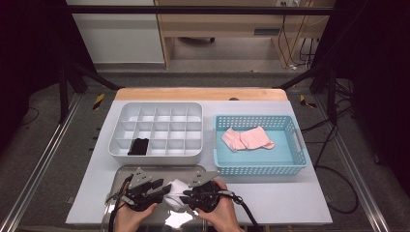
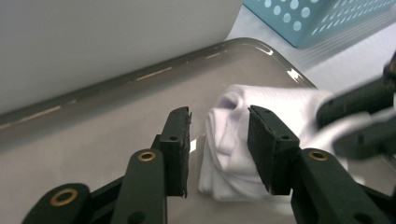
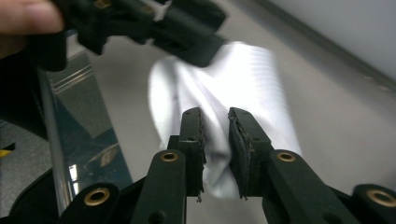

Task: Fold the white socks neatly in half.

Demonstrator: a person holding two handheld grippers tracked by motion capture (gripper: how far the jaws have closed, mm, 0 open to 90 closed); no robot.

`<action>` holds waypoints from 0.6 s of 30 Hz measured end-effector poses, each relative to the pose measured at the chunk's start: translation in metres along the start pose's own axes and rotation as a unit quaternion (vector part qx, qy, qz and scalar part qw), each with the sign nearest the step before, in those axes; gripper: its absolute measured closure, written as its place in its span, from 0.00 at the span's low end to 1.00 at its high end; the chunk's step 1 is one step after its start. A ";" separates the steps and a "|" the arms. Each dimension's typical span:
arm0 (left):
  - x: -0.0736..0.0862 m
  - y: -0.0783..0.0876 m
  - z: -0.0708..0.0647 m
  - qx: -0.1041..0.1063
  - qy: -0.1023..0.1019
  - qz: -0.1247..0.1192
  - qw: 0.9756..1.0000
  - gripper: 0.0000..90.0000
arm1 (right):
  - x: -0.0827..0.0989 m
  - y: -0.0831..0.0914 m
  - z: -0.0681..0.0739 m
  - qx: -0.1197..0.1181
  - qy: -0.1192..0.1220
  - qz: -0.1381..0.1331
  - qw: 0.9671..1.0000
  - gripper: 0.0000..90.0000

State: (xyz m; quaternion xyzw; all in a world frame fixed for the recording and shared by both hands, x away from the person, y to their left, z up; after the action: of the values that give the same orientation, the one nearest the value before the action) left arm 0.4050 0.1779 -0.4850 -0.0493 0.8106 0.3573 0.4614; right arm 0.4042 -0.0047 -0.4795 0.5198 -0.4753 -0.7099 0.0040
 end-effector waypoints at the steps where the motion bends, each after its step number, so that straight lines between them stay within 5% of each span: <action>1: 0.002 0.001 -0.001 -0.001 0.002 -0.002 1.000 0.64 | -0.001 0.002 -0.002 0.004 -0.003 -0.001 1.000 0.82; 9: 0.010 0.006 -0.008 -0.015 0.001 -0.010 1.000 0.61 | -0.016 0.023 -0.008 0.006 -0.039 -0.061 0.997 0.90; 18: 0.016 0.007 -0.011 -0.017 0.006 -0.014 1.000 0.56 | 0.013 0.003 0.008 0.000 -0.031 -0.021 0.999 0.96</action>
State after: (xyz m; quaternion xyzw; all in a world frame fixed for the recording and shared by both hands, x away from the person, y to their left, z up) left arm 0.3852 0.1802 -0.4907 -0.0711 0.8064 0.3642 0.4604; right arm 0.3907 -0.0079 -0.4869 0.5072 -0.4638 -0.7259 -0.0258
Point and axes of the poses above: each handheld gripper's, and its own axes: y roughly backward along the jaws, x roughly out of its underside, z roughly to its left, the point moved 4 cm from there along -y, roughly forward along the jaws, and after that the axes turned 15 degrees about x, right-handed, at the moved point
